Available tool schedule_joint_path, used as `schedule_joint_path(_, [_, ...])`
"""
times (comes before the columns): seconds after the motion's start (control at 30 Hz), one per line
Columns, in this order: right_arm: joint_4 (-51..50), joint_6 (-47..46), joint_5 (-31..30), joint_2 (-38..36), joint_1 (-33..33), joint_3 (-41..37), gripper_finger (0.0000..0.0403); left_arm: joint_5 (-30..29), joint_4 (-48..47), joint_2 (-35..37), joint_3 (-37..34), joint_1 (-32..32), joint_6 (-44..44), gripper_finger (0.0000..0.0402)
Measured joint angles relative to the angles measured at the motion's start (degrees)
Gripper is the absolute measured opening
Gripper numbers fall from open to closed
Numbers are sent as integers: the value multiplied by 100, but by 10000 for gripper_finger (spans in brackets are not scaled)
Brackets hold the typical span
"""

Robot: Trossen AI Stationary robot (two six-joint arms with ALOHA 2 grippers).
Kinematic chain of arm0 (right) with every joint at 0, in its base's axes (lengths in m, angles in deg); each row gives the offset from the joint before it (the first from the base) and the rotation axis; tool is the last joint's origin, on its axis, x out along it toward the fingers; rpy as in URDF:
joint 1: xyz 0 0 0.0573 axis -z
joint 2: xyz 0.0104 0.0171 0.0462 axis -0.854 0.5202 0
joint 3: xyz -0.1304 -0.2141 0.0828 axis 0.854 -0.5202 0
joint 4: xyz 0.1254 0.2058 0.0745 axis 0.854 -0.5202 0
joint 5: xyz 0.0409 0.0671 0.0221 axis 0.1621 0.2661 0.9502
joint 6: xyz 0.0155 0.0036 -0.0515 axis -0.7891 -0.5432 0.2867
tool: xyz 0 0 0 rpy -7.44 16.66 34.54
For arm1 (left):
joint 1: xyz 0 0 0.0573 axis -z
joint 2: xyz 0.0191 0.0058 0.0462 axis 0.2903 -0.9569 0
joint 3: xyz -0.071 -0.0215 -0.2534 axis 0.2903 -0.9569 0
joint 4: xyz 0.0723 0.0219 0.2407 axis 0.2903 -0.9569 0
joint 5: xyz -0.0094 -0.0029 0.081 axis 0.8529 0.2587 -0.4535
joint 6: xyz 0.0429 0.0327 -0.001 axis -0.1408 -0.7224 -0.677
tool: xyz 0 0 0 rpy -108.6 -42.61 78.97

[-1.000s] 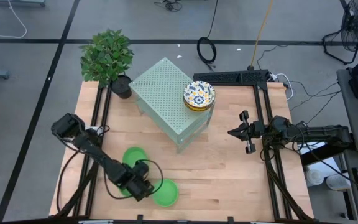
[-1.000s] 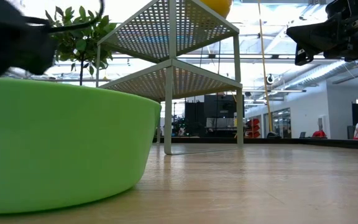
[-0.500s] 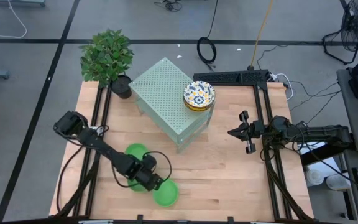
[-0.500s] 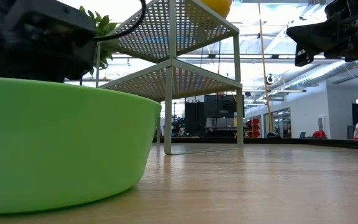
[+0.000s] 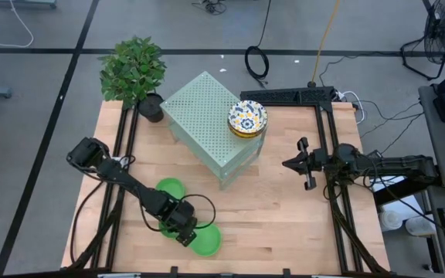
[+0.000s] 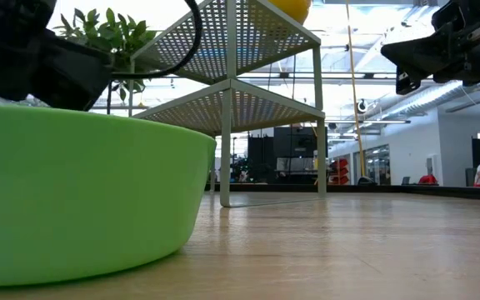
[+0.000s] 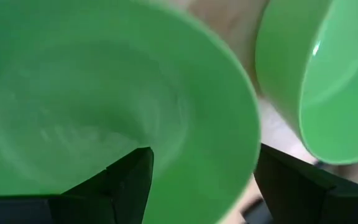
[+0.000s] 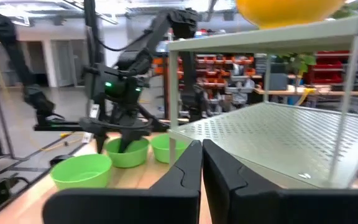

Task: Pick & Place Mini bowls
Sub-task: Put the bottom left green bowl on the shelf

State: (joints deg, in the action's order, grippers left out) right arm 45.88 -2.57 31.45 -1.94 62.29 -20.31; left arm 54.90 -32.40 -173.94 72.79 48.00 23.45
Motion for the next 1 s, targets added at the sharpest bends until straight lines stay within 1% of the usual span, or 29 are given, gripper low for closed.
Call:
schedule_joint_path(0.07, [-45,4,-127,-1,1,0,0,145,53,38,6,-3,27,269])
schedule_joint_path(0.1, [-64,7,-174,0,2,0,0,87,55,90,35,-3,-65,269])
schedule_joint_path(0.23, [-70,7,-258,0,2,0,0,-564,89,441,151,10,-403,269])
schedule_joint_path(0.33, [-90,-48,-250,-1,2,0,0,-987,-36,758,152,55,-315,269])
schedule_joint_path(0.4, [-94,-85,-247,0,2,0,0,-1137,-421,960,153,126,-3,269])
schedule_joint_path(0.5, [-108,-95,-245,7,2,0,0,-1323,-1337,1194,155,248,640,269])
schedule_joint_path(0.57, [-100,-95,-245,23,1,0,0,-1549,-1956,1268,153,388,1099,269])
schedule_joint_path(0.67, [-115,-95,-244,39,2,0,0,-1810,-2520,1299,153,602,1636,269])
schedule_joint_path(0.73, [-100,-95,-245,43,2,0,0,-1960,-2600,1282,133,747,1843,269])
schedule_joint_path(0.8, [-111,-102,-243,48,1,0,0,-2066,-2480,1241,107,836,1994,269])
schedule_joint_path(0.93, [-111,-139,-243,48,2,0,0,-2049,-2554,1211,-27,956,2506,269])
schedule_joint_path(1.0, [-107,-139,-243,48,2,0,0,-1907,-2556,1179,-147,967,2747,269])
